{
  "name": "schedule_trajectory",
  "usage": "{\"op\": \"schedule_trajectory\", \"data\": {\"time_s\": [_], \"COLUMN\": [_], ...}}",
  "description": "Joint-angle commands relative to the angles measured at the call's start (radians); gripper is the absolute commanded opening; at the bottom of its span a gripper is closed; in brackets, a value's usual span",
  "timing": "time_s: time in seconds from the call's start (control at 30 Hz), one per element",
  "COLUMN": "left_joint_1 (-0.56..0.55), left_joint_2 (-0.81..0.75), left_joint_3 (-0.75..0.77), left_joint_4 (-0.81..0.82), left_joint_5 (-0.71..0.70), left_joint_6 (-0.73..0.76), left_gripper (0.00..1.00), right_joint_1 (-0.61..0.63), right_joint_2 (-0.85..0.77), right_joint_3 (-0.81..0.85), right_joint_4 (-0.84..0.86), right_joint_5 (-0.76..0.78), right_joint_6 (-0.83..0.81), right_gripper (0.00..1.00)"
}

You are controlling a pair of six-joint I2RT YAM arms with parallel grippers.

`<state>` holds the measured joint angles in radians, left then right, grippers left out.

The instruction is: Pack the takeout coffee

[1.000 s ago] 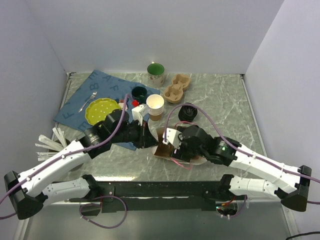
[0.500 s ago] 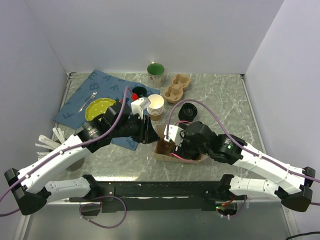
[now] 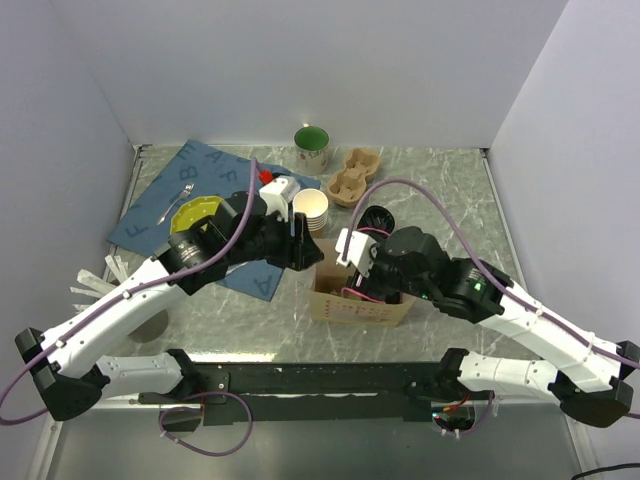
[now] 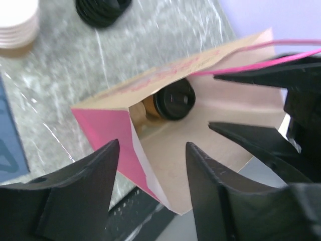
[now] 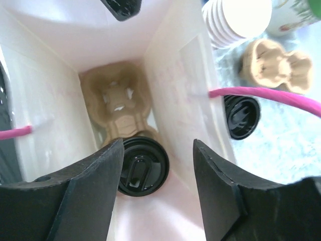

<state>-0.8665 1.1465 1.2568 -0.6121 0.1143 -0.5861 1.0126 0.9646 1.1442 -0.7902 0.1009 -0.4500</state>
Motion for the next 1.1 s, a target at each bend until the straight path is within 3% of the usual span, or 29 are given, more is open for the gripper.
{"op": "schedule_trajectory", "data": {"time_s": [0.0,0.17,0.23,0.27,0.4,0.63,0.8,0.97,1.07], "left_joint_1": [-0.003,0.0,-0.002,-0.002,0.0,0.0,0.006,0.033,0.09], "left_joint_2": [0.01,0.033,0.038,0.039,0.015,0.002,0.016,-0.005,-0.042], "left_joint_3": [0.087,0.145,0.165,0.17,0.176,0.199,0.254,0.294,0.282], "left_joint_4": [0.017,0.002,-0.015,-0.02,-0.023,-0.04,-0.116,-0.204,-0.199], "left_joint_5": [-0.111,-0.198,-0.229,-0.273,-0.332,-0.432,-0.547,-0.837,-0.91], "left_joint_6": [0.028,0.035,0.034,0.023,0.048,0.078,0.009,-0.136,-0.146], "left_gripper": [0.63,0.71,0.79,0.88,0.99,0.97,0.97,0.97,0.98], "right_joint_1": [-0.035,-0.068,-0.074,-0.08,-0.114,-0.147,-0.163,-0.166,-0.164], "right_joint_2": [-0.007,-0.007,-0.007,-0.004,0.009,0.022,-0.003,-0.021,0.006], "right_joint_3": [0.077,0.107,0.117,0.124,0.173,0.232,0.284,0.36,0.413], "right_joint_4": [-0.01,-0.02,-0.006,-0.004,-0.015,-0.037,-0.037,-0.024,-0.021], "right_joint_5": [-0.038,-0.03,-0.007,-0.015,-0.085,-0.116,-0.116,-0.141,-0.159], "right_joint_6": [-0.022,-0.035,-0.041,-0.042,-0.036,-0.006,0.043,0.111,0.197], "right_gripper": [0.63,0.61,0.61,0.61,0.6,0.56,0.55,0.57,0.65]}}
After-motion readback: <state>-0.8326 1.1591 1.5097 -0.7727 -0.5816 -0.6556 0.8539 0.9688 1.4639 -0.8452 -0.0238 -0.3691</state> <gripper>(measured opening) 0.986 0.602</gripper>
